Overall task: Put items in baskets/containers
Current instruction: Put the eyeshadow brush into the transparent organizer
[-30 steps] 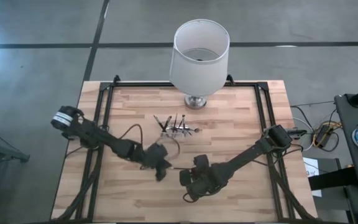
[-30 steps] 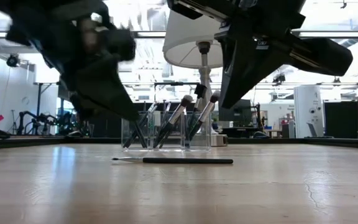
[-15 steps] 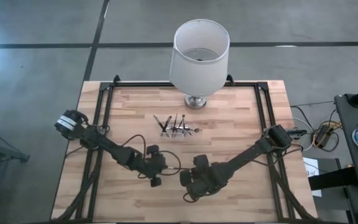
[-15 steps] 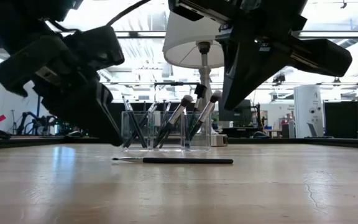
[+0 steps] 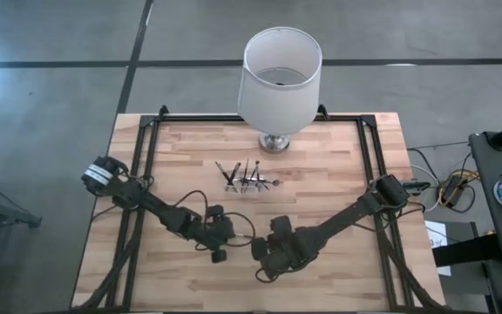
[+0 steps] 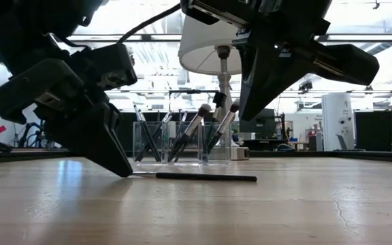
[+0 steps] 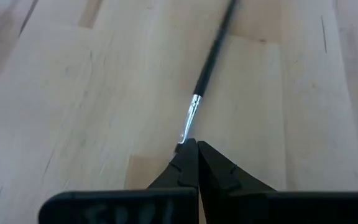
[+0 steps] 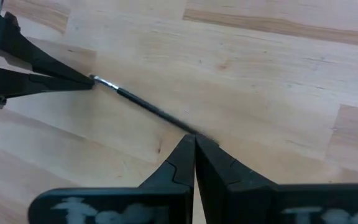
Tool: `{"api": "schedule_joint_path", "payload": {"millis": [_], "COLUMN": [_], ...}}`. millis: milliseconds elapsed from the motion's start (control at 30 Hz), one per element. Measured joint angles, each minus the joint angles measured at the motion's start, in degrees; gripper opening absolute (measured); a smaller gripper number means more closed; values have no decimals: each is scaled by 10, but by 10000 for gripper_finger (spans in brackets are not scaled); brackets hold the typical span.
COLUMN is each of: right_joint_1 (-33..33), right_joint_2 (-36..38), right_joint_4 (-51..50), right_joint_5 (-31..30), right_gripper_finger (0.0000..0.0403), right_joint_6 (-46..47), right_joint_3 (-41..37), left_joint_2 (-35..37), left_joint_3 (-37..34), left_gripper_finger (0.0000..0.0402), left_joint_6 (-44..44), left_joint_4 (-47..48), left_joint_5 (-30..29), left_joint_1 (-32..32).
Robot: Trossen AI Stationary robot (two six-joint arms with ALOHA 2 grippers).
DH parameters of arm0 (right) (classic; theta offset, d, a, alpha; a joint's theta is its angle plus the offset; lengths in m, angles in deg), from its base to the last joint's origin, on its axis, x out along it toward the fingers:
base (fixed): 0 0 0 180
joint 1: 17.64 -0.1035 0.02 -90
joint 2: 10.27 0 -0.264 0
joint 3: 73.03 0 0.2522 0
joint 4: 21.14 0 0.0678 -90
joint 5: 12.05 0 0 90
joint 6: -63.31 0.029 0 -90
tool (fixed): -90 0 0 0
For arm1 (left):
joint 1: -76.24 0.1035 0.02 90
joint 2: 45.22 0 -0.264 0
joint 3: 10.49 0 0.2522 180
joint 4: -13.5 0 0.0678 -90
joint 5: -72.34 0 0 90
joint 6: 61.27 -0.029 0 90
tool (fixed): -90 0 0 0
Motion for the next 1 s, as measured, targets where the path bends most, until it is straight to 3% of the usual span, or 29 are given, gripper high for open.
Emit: {"api": "schedule_joint_path", "payload": {"millis": [1000], "right_joint_1": [11], "right_joint_2": [0], "right_joint_4": [2], "right_joint_5": [1], "right_gripper_finger": [9], "right_joint_6": [-8], "right_joint_3": [0], "left_joint_2": [21], "left_joint_3": [-8], "left_gripper_finger": [0], "left_joint_6": [-20], "left_joint_4": [-9], "left_joint_5": [0], "left_joint_1": [26]}}
